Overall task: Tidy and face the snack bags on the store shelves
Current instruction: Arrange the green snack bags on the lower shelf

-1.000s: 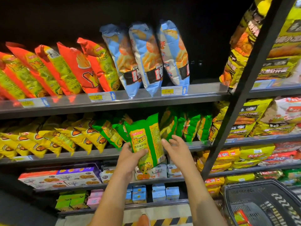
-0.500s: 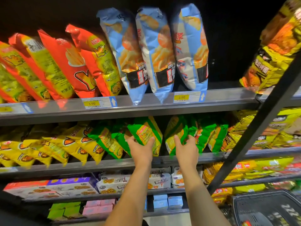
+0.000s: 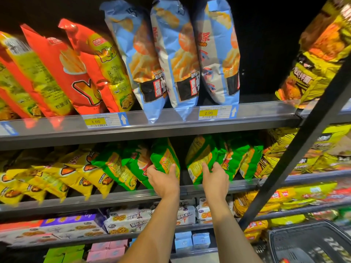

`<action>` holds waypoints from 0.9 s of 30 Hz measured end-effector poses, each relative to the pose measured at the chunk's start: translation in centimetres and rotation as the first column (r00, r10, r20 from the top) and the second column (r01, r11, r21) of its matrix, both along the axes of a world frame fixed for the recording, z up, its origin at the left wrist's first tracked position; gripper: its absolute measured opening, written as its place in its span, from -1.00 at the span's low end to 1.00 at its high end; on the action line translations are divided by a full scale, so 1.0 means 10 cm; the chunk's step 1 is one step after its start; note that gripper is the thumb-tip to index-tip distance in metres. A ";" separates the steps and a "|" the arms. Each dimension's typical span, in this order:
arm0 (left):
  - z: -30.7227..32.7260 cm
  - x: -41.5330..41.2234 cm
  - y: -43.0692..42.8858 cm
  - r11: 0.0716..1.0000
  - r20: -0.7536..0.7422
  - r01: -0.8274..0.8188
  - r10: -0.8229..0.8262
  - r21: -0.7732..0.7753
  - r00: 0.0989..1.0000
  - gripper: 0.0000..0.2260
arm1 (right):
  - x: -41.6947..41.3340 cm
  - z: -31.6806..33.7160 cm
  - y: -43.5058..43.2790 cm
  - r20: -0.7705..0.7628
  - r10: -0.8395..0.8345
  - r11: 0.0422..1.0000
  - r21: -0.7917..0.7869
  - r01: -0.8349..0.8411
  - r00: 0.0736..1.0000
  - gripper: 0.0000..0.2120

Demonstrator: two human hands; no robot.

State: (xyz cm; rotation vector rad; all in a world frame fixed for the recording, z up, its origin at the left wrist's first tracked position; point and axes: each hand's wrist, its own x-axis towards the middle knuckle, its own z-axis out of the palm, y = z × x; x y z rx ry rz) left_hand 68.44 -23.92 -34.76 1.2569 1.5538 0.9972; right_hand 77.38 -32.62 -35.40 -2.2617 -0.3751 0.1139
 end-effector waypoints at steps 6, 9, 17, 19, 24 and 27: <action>0.00 -0.04 -0.03 0.999 -0.096 0.032 -0.031 0.005 0.995 -0.36 | -0.04 0.04 -0.04 -0.011 0.004 1.000 0.027 -0.003 1.000 -0.65; 0.03 -0.06 -0.07 0.999 -0.107 0.053 -0.051 0.014 0.993 -0.32 | -0.08 0.10 -0.08 -0.008 -0.008 0.998 0.060 0.009 1.000 -0.59; 0.15 -0.22 -0.25 0.998 -0.064 0.060 -0.061 -0.014 0.996 -0.22 | -0.17 0.47 -0.34 -0.018 -0.014 0.980 0.198 0.018 1.000 -0.55; 0.19 -0.31 -0.33 0.998 -0.057 0.054 -0.055 -0.027 0.997 -0.19 | -0.23 0.61 -0.47 -0.030 -0.015 0.968 0.249 0.022 0.999 -0.56; 0.29 -0.51 -0.60 0.991 -0.036 0.128 -0.129 -0.026 0.991 -0.21 | -0.33 0.81 -0.85 -0.061 0.066 0.954 0.296 -0.045 0.996 -0.55; 0.38 -0.65 -0.85 0.960 -0.041 0.278 -0.277 0.016 0.960 -0.25 | -0.37 0.88 -1.14 -0.092 0.168 0.925 0.360 -0.124 0.981 -0.53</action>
